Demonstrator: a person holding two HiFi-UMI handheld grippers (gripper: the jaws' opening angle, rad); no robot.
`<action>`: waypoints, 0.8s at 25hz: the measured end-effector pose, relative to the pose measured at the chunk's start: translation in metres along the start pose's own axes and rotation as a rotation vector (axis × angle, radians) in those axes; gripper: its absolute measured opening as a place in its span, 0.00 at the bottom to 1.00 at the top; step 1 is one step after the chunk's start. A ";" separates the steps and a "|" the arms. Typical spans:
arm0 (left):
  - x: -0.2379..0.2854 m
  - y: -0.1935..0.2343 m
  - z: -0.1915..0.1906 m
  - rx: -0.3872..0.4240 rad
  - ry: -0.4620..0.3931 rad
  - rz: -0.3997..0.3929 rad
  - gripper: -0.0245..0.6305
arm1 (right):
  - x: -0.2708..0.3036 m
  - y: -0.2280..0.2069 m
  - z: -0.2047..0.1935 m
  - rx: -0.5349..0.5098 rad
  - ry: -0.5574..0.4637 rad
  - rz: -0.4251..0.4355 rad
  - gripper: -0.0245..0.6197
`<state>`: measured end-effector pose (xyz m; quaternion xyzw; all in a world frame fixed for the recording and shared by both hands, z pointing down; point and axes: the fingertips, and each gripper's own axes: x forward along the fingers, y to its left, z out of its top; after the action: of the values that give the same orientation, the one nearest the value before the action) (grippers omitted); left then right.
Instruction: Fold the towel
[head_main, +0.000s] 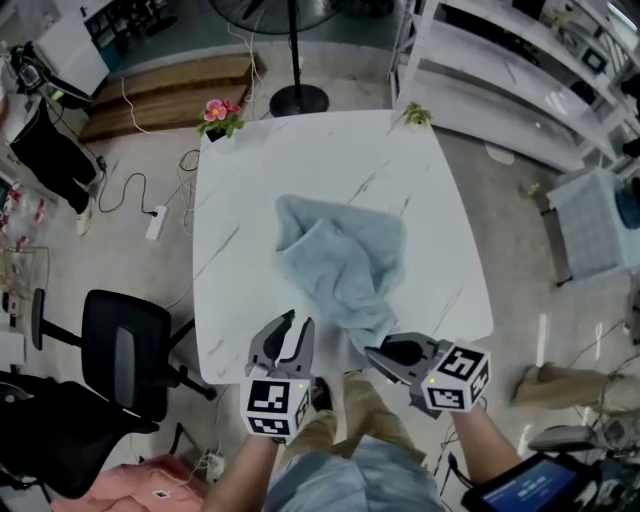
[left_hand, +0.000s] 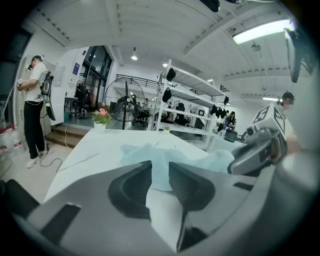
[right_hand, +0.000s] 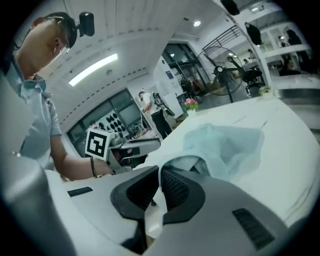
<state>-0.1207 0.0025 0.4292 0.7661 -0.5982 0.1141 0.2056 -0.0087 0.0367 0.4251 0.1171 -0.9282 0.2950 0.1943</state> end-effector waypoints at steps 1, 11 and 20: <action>0.000 0.002 0.001 0.004 0.003 0.004 0.21 | 0.001 -0.004 -0.008 0.040 -0.018 -0.009 0.08; -0.010 0.005 -0.029 0.018 0.064 0.009 0.20 | 0.024 -0.013 -0.070 0.001 0.026 -0.168 0.34; -0.019 0.015 -0.037 0.023 0.069 0.020 0.20 | 0.040 0.005 -0.081 0.006 0.014 -0.172 0.08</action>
<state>-0.1377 0.0329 0.4567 0.7579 -0.5971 0.1496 0.2161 -0.0224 0.0845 0.5009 0.1949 -0.9125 0.2807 0.2250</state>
